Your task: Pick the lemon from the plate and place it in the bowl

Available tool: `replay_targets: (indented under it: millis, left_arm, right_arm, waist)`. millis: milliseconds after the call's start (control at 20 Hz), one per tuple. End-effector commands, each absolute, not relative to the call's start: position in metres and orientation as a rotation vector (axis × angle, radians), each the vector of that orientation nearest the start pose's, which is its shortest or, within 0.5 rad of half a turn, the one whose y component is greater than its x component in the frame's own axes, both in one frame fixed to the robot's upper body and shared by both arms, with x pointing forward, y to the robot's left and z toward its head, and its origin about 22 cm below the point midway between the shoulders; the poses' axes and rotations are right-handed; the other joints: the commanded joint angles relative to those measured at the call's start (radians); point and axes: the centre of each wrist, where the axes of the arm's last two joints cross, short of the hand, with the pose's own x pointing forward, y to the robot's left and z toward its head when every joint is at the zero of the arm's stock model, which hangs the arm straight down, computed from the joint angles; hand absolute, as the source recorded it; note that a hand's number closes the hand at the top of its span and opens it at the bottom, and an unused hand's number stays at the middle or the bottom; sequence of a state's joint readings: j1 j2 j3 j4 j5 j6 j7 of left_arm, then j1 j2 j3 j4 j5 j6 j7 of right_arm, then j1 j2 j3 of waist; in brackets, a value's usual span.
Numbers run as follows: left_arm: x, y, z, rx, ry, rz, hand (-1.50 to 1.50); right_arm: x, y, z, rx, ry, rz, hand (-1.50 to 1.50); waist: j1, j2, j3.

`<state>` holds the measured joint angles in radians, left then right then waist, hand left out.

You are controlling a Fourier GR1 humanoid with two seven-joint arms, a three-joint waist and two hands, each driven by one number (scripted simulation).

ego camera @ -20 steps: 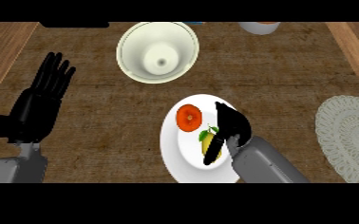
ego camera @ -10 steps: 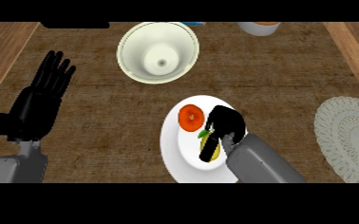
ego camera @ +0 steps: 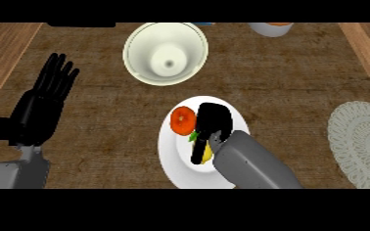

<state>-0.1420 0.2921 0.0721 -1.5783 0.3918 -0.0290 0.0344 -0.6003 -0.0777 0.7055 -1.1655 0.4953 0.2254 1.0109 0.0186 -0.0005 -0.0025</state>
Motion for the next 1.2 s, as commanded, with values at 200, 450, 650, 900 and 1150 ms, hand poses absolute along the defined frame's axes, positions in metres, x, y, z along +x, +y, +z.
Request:
replay_targets:
  millis: [200,450,650,900,1150]
  left_arm:
    - [0.289,0.268,0.070,-0.186,-1.707,-0.026,0.00]
    - [0.290,0.260,0.067,-0.170,-1.694,-0.023,0.00]
    - [0.288,0.279,0.067,-0.139,-1.687,0.003,0.00]
    - [0.286,0.283,0.060,-0.129,-1.677,0.033,0.00]
    - [0.288,0.288,0.060,-0.128,-1.668,0.056,0.00]
  right_arm:
    - [0.287,0.033,0.090,-0.679,-1.091,1.437,1.50]
    - [0.279,0.055,0.116,-0.798,-1.219,1.303,1.50]
    - [0.287,0.071,0.159,-0.973,-1.306,1.166,1.50]
    - [0.292,0.083,0.191,-1.094,-1.331,1.031,1.50]
    - [0.317,0.084,0.218,-1.161,-1.316,0.937,1.50]
  waist:
    - [0.105,0.017,0.002]
    - [0.089,0.009,0.001]
    - [0.063,0.000,0.000]
    - [0.037,-0.004,0.000]
    - [0.016,0.001,0.000]
